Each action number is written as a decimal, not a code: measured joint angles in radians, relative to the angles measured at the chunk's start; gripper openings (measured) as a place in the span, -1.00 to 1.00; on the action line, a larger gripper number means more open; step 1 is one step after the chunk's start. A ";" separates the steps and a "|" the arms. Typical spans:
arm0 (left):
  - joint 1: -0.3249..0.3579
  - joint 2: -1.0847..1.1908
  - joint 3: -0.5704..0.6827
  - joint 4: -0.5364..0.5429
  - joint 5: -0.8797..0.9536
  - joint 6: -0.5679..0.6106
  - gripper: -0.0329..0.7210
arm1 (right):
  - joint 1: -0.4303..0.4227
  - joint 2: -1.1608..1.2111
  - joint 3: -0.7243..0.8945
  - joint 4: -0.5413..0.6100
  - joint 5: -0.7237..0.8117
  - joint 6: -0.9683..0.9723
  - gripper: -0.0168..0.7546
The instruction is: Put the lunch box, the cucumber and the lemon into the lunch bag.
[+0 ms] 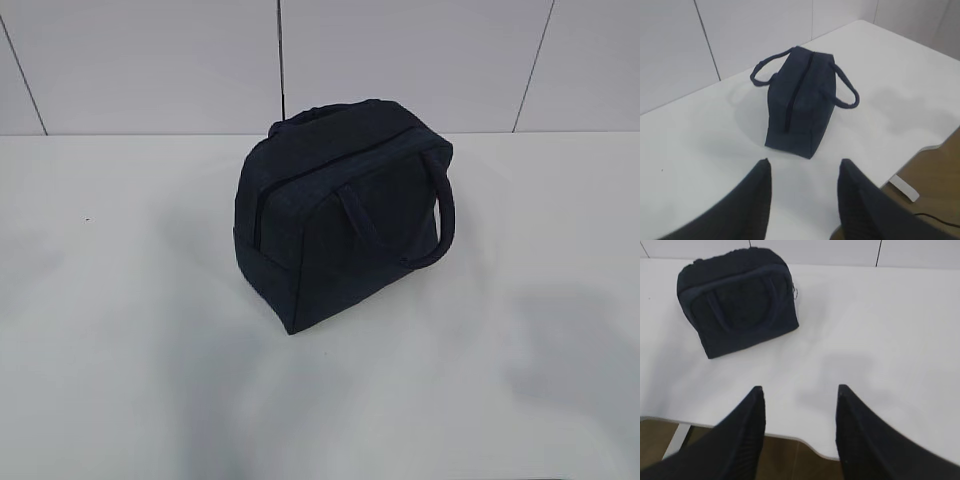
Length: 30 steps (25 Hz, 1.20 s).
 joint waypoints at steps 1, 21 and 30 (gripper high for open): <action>0.000 -0.060 0.046 0.017 0.011 -0.013 -0.08 | 0.005 -0.022 0.033 -0.004 0.005 0.002 -0.05; -0.002 -0.533 0.513 0.224 0.092 -0.134 -0.12 | 0.010 -0.246 0.405 -0.114 0.012 0.005 -0.05; -0.002 -0.542 0.543 0.238 0.089 -0.140 -0.15 | 0.010 -0.257 0.415 -0.098 -0.037 0.016 -0.05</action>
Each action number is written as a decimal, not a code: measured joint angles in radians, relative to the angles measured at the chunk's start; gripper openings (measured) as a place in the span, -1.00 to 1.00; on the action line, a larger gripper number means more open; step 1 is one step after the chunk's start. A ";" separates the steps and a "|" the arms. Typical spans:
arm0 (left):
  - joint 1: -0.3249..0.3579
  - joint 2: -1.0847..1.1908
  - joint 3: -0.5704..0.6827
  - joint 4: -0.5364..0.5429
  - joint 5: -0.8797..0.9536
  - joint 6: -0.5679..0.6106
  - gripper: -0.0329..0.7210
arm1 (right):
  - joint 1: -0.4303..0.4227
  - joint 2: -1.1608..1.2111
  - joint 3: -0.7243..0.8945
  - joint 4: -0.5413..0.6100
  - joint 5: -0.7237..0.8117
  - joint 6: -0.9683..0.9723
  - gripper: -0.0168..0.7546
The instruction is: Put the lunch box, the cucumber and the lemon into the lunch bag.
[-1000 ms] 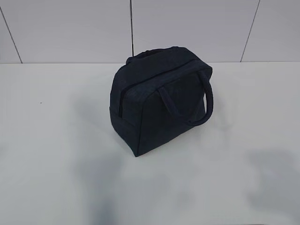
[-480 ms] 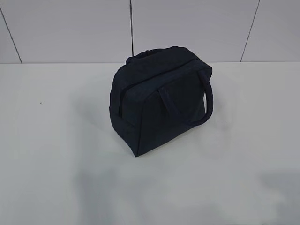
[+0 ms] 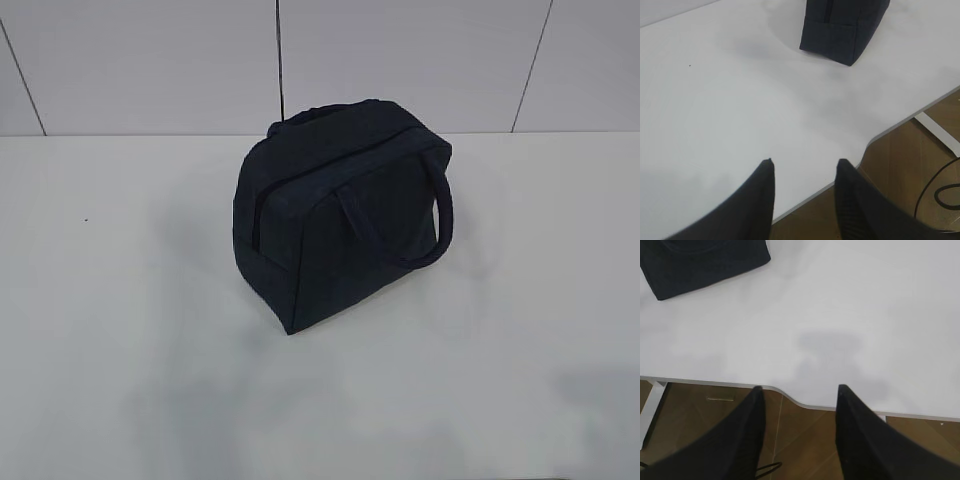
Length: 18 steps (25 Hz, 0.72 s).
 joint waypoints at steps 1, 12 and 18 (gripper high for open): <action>0.000 0.000 0.000 0.000 0.000 0.000 -0.15 | 0.000 0.000 0.000 0.002 0.000 0.000 -0.05; 0.000 0.000 0.000 0.002 0.000 -0.001 -0.25 | 0.000 -0.019 0.018 -0.013 -0.035 0.005 -0.05; 0.031 -0.004 0.000 0.002 0.000 -0.001 -0.26 | 0.000 -0.019 0.029 -0.021 -0.052 0.012 -0.05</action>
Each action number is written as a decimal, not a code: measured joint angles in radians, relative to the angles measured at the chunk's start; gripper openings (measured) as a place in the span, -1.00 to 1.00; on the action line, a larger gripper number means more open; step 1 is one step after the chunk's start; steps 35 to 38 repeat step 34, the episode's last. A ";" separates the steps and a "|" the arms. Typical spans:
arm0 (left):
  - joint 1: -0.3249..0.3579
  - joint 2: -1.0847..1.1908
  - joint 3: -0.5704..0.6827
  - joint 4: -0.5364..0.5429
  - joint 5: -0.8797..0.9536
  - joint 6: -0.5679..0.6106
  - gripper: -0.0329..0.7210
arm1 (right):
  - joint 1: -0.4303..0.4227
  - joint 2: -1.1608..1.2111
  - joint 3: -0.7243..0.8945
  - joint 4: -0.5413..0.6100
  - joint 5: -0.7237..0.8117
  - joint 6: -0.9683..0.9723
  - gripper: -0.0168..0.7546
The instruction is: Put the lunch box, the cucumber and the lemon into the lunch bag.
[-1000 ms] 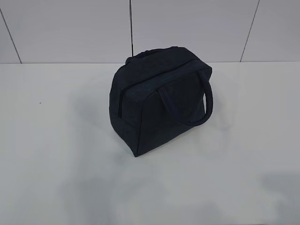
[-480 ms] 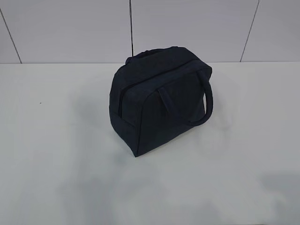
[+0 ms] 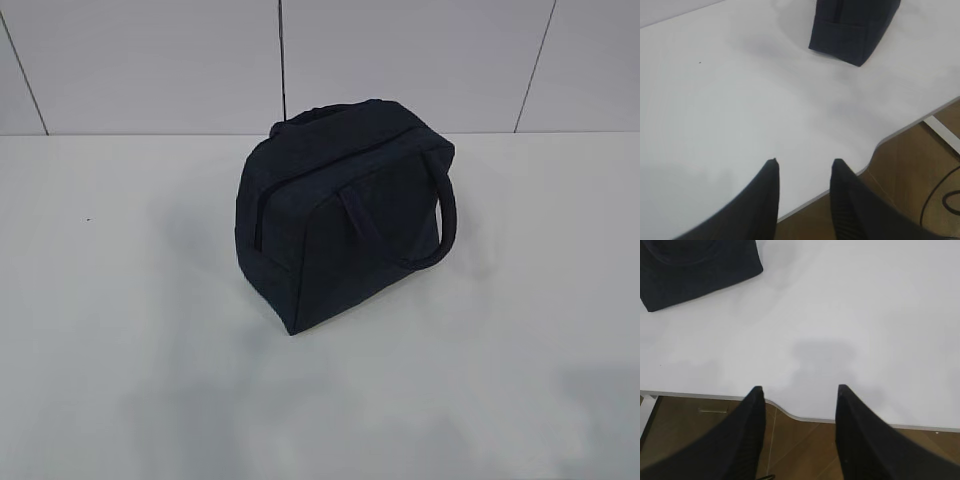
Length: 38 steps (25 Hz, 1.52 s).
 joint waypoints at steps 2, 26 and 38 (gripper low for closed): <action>0.052 -0.004 0.000 0.000 0.000 0.000 -0.26 | 0.000 0.000 0.000 0.000 0.000 0.000 -0.05; 0.253 -0.022 0.002 0.002 0.000 0.000 -0.27 | 0.058 0.000 0.002 0.000 -0.004 0.003 -0.05; 0.253 -0.022 0.002 0.002 0.000 0.000 -0.27 | 0.058 0.000 0.002 0.000 -0.005 0.003 -0.05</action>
